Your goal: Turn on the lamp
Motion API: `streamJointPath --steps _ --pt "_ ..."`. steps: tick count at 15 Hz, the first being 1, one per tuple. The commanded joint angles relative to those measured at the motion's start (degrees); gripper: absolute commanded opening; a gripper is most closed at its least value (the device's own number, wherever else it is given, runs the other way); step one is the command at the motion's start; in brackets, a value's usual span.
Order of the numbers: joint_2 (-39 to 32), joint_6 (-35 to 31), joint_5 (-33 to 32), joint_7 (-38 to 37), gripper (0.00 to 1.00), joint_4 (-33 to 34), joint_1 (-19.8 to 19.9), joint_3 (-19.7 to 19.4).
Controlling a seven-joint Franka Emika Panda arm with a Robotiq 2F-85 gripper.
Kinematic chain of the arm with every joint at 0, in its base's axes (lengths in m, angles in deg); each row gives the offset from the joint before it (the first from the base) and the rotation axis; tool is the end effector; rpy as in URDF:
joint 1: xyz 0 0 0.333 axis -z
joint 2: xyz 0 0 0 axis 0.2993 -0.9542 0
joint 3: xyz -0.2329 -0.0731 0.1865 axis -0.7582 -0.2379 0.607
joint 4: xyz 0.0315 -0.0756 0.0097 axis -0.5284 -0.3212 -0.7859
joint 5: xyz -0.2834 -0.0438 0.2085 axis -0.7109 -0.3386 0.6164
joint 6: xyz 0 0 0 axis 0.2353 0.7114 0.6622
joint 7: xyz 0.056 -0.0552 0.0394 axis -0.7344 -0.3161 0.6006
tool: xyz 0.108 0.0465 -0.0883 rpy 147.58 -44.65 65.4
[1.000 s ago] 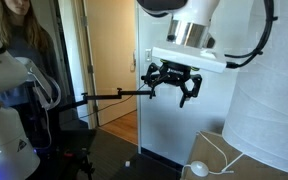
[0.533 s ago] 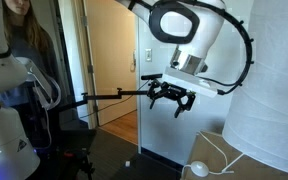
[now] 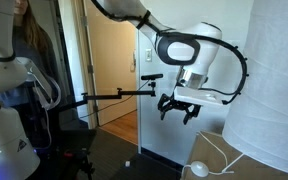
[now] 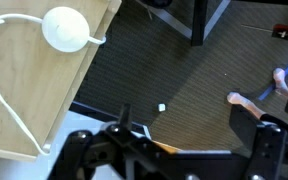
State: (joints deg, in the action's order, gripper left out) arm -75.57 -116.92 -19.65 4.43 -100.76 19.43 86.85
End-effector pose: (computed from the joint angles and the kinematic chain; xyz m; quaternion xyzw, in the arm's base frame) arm 0.5698 0.0460 0.2658 -0.7219 -0.6797 0.0117 0.1291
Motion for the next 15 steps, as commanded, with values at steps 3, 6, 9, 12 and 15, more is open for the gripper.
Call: streamJointPath --steps 3,6,9,12,15 --pt "-3.8 -6.7 -3.3 0.5 1.00 2.1 -0.1 0.8" --pt "-6.5 -6.3 -5.2 0.1 1.00 4.5 -0.2 0.8" --pt "-9.1 -4.7 -6.7 -0.1 1.00 7.2 -0.1 0.8" --pt "-12.3 -3.2 -8.1 -0.5 1.00 10.2 -0.2 0.7" --pt "-15.2 -1.4 -8.9 -1.1 1.00 13.1 -0.2 0.6"
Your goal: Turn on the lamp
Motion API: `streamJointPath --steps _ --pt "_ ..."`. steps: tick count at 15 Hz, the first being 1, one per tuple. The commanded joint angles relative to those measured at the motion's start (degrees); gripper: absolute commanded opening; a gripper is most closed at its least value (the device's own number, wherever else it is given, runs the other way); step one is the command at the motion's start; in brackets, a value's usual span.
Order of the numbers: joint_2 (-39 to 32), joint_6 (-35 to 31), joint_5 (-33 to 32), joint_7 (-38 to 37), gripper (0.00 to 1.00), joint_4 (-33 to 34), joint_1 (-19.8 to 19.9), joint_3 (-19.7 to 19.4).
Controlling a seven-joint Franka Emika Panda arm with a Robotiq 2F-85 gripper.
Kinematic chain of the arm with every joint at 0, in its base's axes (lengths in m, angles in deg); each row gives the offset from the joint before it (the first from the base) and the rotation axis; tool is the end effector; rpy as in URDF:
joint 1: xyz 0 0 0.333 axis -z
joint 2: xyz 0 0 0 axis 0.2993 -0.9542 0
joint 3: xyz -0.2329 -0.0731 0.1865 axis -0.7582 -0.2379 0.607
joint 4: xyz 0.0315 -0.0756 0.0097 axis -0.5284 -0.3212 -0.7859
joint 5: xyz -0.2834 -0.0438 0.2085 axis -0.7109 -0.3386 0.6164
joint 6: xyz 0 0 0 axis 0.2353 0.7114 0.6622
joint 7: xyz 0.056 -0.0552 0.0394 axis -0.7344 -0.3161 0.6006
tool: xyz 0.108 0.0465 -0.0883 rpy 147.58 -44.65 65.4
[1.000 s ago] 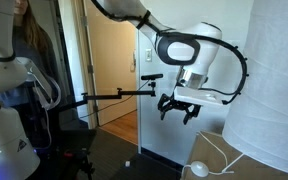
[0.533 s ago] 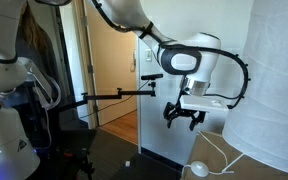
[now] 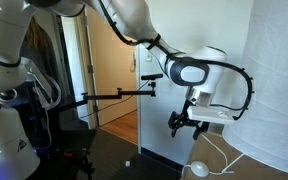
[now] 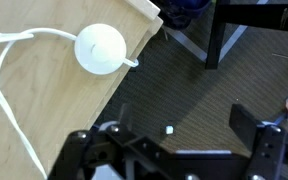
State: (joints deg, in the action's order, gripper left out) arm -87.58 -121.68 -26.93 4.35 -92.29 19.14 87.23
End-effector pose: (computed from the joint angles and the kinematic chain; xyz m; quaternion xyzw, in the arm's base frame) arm 0.6104 0.0425 0.2011 -0.6999 -0.7078 0.0327 0.0903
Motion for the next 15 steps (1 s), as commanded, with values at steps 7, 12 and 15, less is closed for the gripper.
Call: streamJointPath --steps 7,12,15 --pt "-7.4 5.0 -1.3 -1.5 0.75 10.0 0.9 0.3" --pt "-9.0 5.2 -0.5 -1.3 0.42 12.4 2.0 0.6" --pt "-9.9 5.6 -0.7 -1.5 0.20 13.5 2.2 0.5"
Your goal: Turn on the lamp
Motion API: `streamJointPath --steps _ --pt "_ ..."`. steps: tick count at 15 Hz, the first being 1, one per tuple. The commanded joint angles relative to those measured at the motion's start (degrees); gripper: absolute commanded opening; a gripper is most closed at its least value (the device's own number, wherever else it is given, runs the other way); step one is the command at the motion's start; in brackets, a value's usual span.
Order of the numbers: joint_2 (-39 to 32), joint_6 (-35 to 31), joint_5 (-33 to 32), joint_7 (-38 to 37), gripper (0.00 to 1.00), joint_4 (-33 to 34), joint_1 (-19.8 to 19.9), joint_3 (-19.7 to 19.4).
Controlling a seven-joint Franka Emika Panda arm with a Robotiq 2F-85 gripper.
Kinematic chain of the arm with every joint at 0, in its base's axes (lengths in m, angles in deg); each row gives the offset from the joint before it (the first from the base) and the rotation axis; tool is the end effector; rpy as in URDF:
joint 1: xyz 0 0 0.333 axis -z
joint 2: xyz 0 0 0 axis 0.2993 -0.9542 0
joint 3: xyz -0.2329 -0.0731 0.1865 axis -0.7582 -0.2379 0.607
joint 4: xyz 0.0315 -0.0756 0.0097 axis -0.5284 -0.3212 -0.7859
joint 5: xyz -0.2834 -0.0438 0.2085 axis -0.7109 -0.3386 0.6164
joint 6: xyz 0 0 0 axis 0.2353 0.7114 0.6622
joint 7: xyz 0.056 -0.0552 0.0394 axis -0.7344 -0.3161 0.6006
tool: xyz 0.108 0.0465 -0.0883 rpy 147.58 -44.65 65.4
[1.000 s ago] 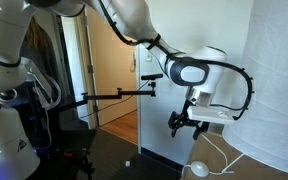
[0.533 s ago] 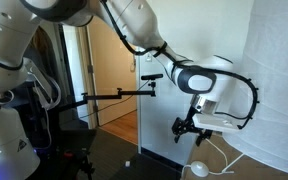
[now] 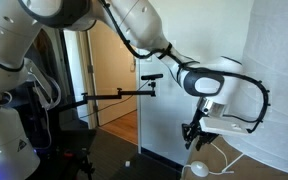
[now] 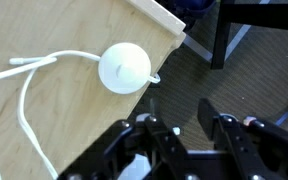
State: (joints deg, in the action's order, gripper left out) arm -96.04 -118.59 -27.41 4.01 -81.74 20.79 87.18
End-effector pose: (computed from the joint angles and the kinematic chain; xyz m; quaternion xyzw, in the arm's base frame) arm 0.6426 0.0222 0.1736 -0.7122 -0.6941 0.0356 0.0986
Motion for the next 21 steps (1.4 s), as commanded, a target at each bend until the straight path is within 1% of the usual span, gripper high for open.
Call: streamJointPath --steps 1,2,5,6,8,9,10,11,13,15,21 --pt "-1.6 2.5 -0.3 -1.2 0.14 3.1 0.5 0.5" --pt "-1.7 2.5 -0.5 -1.3 0.05 3.4 0.5 0.5" --pt "-2.0 2.8 -0.6 -0.8 0.00 4.0 0.4 0.7" --pt "-2.2 3.2 -0.8 -0.8 0.00 4.3 0.2 0.7" --pt "-2.9 3.9 -0.9 -0.8 0.05 5.4 0.0 0.8" --pt "-3.2 4.5 -1.0 -0.7 0.03 6.0 -0.1 0.9" --pt "-3.7 5.1 -1.1 -0.8 0.05 6.7 -0.3 0.9" --pt "-4.3 5.8 -1.3 -1.1 0.03 7.5 -0.6 0.7" --pt "-5.4 6.7 -1.5 -1.2 0.03 8.9 -0.8 0.7" --pt "-6.3 6.3 -1.5 -1.4 0.03 9.9 -0.9 0.6" --pt "-6.8 4.9 0.8 0.6 0.03 10.4 1.0 2.5"
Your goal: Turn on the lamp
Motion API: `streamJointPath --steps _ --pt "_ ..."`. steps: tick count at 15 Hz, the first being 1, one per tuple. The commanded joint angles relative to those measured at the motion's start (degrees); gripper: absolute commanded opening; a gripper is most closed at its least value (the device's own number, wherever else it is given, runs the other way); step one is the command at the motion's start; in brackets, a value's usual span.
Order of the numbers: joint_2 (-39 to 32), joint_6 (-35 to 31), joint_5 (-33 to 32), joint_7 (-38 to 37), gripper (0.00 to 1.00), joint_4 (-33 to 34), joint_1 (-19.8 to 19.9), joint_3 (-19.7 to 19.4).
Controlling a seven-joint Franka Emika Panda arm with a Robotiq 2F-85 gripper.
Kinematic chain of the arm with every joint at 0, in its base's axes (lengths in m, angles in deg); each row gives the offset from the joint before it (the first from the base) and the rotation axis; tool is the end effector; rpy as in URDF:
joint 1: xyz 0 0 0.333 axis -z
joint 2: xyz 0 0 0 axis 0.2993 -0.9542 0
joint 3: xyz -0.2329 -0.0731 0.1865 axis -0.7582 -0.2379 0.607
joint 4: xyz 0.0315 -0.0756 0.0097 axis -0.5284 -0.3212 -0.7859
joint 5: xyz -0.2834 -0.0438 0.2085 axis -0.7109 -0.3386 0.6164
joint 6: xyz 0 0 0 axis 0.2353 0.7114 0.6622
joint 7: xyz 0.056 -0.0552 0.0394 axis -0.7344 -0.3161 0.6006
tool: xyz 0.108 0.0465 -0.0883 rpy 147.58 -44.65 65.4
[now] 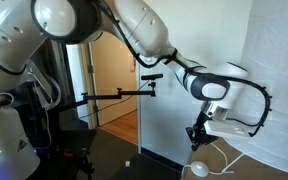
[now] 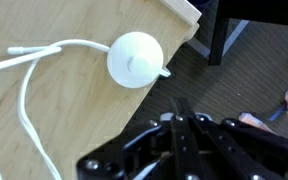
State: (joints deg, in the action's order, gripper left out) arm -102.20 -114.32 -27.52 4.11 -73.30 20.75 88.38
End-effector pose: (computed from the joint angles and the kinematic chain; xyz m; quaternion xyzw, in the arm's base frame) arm 0.6596 0.0323 0.1554 -0.7055 -0.6977 0.0402 0.1181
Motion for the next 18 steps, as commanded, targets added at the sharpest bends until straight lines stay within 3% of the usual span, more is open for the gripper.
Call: streamJointPath --steps 1,18 --pt "-0.7 0.7 1.1 0.6 0.03 2.1 1.2 1.4" --pt "0.4 -0.9 2.9 -3.8 0.03 -1.4 2.5 0.9"
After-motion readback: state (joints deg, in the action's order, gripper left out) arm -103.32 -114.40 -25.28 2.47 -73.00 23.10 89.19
